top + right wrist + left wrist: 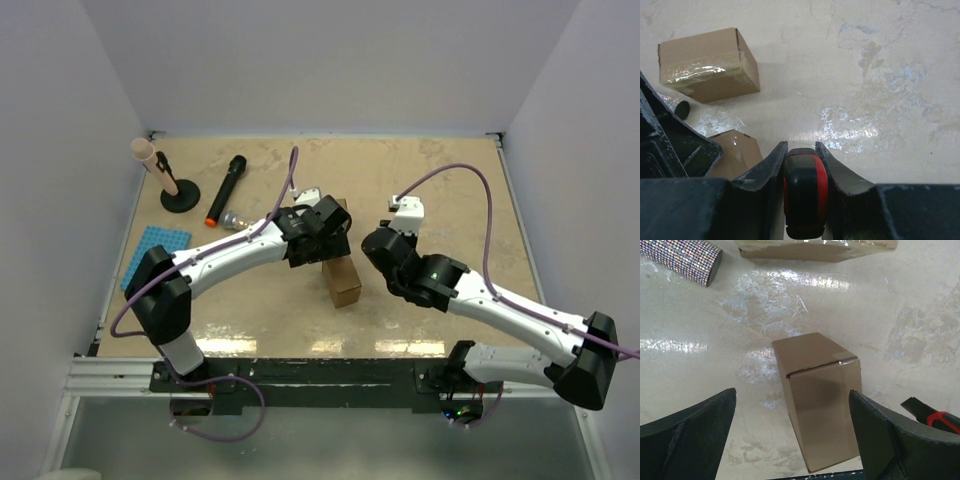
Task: Unpack the express box
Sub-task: Cut the express box at the center of the board.
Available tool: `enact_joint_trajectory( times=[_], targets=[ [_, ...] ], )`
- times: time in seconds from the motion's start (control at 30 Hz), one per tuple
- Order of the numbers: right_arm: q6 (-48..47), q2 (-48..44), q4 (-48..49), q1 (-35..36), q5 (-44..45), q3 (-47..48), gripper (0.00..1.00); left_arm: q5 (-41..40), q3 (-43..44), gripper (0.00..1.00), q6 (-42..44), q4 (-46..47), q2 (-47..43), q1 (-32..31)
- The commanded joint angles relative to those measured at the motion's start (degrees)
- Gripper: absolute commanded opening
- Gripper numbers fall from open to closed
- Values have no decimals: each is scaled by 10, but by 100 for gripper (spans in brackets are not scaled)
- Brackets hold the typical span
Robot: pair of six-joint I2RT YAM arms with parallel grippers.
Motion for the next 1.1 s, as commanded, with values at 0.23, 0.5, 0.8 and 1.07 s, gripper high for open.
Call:
enact_joint_trajectory(
  times=[0.23, 0.5, 0.8, 1.07],
  targets=[
    [-1, -35, 33, -2, -6, -28, 0, 17, 60, 100, -22, -5, 33, -21],
    [4, -48, 38, -3, -14, -40, 0, 13, 75, 100, -38, -18, 73, -27],
    [1, -56, 37, -4, -21, -44, 0, -6, 95, 91, -35, -47, 102, -27],
    [-5, -55, 49, -3, -34, -48, 0, -21, 70, 73, 5, -48, 87, -27]
  ],
)
